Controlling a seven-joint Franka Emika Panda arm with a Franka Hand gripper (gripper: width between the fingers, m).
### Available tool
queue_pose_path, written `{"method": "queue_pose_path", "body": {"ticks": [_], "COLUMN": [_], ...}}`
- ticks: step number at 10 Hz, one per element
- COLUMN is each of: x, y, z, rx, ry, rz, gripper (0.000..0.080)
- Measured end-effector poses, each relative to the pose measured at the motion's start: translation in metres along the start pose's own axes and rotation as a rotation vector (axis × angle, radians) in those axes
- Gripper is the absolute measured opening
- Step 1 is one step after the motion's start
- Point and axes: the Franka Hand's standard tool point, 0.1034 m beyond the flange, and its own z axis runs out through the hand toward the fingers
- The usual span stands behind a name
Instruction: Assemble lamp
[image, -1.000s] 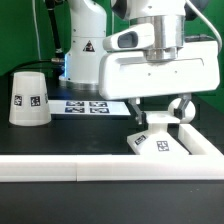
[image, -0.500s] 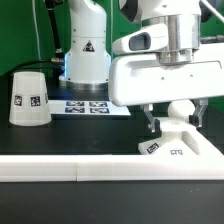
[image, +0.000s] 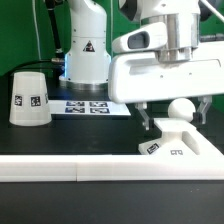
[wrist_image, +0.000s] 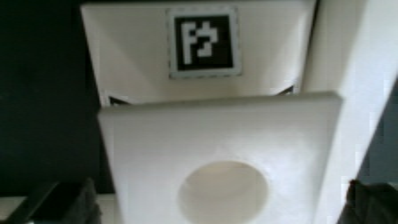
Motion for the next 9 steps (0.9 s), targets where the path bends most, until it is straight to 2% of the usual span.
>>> {"method": "queue_pose_path", "body": {"ticks": [3, 5, 7, 9], "x": [-0.044, -0.074, -0.099, -0.116], "y": [-0.013, -0.017, -0.028, -0.041], "z": [-0.032, -0.046, -0.044, -0.031], "rx": [-0.010, -0.017, -0.026, -0.016], "ry": [-0.028, -0.054, -0.079, -0.094], "rz": [0.096, 0.172, 0.217, 0.309], "gripper": [0.0699, 0.0699, 0.0699, 0.0699]}}
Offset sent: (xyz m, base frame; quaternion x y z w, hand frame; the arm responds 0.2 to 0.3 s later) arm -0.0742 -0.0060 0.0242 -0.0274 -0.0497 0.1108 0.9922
